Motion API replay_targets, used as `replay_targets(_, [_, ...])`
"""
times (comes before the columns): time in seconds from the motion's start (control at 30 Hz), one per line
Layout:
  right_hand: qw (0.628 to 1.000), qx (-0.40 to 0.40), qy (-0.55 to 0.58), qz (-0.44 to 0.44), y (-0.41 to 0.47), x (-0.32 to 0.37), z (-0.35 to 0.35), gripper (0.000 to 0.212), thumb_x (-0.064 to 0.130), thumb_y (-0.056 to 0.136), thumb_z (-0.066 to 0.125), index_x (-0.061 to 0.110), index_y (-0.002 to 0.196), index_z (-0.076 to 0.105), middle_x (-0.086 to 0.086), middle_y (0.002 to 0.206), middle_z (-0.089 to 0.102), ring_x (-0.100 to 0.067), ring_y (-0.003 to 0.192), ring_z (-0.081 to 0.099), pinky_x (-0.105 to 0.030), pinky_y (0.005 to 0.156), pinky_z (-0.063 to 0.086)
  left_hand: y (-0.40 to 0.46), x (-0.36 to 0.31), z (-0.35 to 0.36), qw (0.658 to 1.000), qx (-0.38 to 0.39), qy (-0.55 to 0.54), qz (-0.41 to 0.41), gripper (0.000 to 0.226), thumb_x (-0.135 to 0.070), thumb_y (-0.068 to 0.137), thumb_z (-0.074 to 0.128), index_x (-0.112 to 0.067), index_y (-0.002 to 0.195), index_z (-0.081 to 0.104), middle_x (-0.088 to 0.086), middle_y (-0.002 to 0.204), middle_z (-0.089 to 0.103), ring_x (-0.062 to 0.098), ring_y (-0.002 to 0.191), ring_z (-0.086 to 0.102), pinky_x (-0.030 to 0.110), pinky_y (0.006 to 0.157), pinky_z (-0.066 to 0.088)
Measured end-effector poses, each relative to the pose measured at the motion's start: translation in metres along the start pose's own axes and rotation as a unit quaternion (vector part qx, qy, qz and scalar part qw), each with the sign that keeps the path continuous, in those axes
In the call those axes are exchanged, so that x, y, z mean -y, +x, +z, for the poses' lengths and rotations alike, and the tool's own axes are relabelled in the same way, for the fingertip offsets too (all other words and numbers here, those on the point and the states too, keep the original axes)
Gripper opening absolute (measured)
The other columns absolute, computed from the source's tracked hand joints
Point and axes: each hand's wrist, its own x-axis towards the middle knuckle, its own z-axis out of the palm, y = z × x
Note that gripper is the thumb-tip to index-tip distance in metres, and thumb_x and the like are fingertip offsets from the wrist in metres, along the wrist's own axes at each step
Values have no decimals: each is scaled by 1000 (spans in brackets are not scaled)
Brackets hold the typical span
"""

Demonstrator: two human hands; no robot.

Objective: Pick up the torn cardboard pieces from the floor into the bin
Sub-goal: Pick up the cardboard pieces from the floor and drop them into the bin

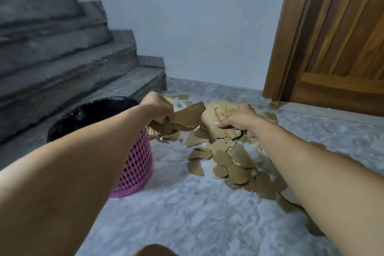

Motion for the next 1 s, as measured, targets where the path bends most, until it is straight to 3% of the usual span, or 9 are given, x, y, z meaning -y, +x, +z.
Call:
replay_targets(0.1, [998, 37, -1, -47, 4, 55, 42, 99, 36, 47, 96, 9, 131, 53, -1, 130, 56, -20, 120, 54, -25, 94, 44, 7, 20, -56, 999, -45, 7, -25, 24, -1, 61, 79, -6, 82, 71, 8, 79, 64, 21, 70, 60, 32, 64, 55])
replay_targets(0.23, [993, 65, 5, -98, 7, 114, 90, 70, 25, 60, 93, 15, 122, 63, 0, 120, 61, -18, 111, 57, -23, 91, 45, 20, 48, -113, 994, -91, 15, -54, 31, -3, 54, 78, -2, 85, 73, 11, 81, 65, 24, 70, 60, 38, 70, 58])
replay_targets(0.33, [987, 78, -38, -134, 12, 155, 140, 82, 38, 50, 95, 13, 121, 63, -3, 123, 64, -22, 111, 60, -33, 96, 50, 28, 74, -145, 989, -119, 29, -85, 26, -1, 57, 74, -2, 82, 71, 9, 75, 60, 23, 64, 56, 32, 60, 52])
replay_targets(0.43, [984, 102, -42, -140, 21, 181, 184, 91, 39, 51, 94, 8, 128, 56, -4, 127, 62, -23, 114, 60, -32, 91, 52, 41, 101, -163, 982, -140, 41, -118, 31, -5, 52, 71, 0, 83, 73, 7, 70, 61, 23, 61, 56, 28, 58, 51])
replay_targets(0.63, [985, 91, -63, -134, 43, 191, 253, 81, 33, 67, 89, 3, 130, 48, -11, 131, 58, -27, 119, 56, -27, 84, 46, 70, 149, -167, 972, -165, 58, -156, 24, -6, 53, 74, -2, 77, 71, 8, 62, 61, 23, 58, 57, 31, 62, 56])
replay_targets(0.7, [984, 100, -60, -132, 51, 189, 274, 83, 32, 69, 88, 5, 133, 44, -13, 134, 54, -29, 121, 54, -32, 90, 48, 83, 166, -159, 968, -180, 51, -169, 29, -9, 57, 80, -6, 85, 70, 10, 71, 66, 25, 70, 63, 36, 74, 59])
replay_targets(0.8, [983, 120, -56, -125, 64, 182, 296, 92, 28, 68, 89, 6, 137, 32, -16, 138, 49, -33, 126, 50, -39, 98, 45, 100, 186, -141, 968, -155, 57, -186, 94, -33, 50, 94, -10, 129, 50, 12, 122, 60, 31, 115, 57, 43, 97, 50])
replay_targets(0.87, [982, 137, -56, -121, 72, 175, 304, 90, 24, 72, 86, 5, 138, 28, -16, 138, 48, -34, 124, 50, -41, 96, 46, 106, 199, -126, 966, -118, 90, -210, 116, -43, 38, 95, -13, 136, 41, 13, 137, 48, 32, 126, 47, 44, 104, 44])
replay_targets(1.0, [978, 126, -80, -143, 81, 162, 295, 61, 20, 81, 75, 7, 133, 45, -13, 129, 55, -29, 114, 56, -34, 82, 47, 107, 206, -102, 969, -94, 89, -209, 90, -28, 61, 91, -3, 135, 46, 15, 132, 55, 31, 122, 53, 37, 101, 46])
